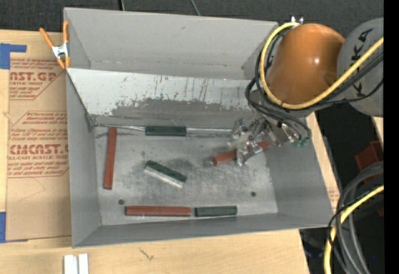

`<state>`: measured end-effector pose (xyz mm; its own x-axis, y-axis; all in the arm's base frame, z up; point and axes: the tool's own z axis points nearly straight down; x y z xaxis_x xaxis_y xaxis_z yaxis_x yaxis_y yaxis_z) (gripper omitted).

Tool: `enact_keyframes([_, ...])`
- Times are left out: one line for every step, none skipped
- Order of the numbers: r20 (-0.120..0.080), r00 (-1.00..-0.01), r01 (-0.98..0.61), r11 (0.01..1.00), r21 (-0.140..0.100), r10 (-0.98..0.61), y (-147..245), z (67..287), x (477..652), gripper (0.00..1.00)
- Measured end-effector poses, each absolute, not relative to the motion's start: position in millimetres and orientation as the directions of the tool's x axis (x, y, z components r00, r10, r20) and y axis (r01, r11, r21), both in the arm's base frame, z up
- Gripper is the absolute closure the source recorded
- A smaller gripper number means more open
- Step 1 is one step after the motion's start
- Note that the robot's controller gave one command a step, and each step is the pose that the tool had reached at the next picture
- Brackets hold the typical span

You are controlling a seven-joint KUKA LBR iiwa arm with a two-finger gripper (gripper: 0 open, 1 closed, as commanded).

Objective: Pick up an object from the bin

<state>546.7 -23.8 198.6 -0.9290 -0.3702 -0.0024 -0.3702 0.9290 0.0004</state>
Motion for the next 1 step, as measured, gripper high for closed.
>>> enact_keyframes([-0.004,-0.540,-0.842,0.540,-0.002,-0.842,-66.0,321.8,587.5,1.00])
